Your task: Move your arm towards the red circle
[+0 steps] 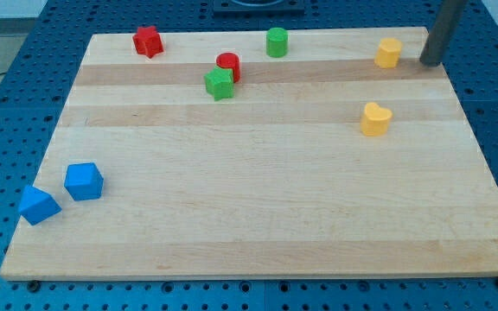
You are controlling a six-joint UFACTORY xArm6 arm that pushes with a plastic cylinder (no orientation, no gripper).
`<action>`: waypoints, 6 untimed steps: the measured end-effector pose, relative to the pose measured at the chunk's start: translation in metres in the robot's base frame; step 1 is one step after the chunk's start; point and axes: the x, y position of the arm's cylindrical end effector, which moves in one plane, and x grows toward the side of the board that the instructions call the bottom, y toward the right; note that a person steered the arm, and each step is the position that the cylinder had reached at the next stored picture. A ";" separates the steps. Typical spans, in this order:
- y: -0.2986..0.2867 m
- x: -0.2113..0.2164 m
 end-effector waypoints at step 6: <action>-0.029 -0.030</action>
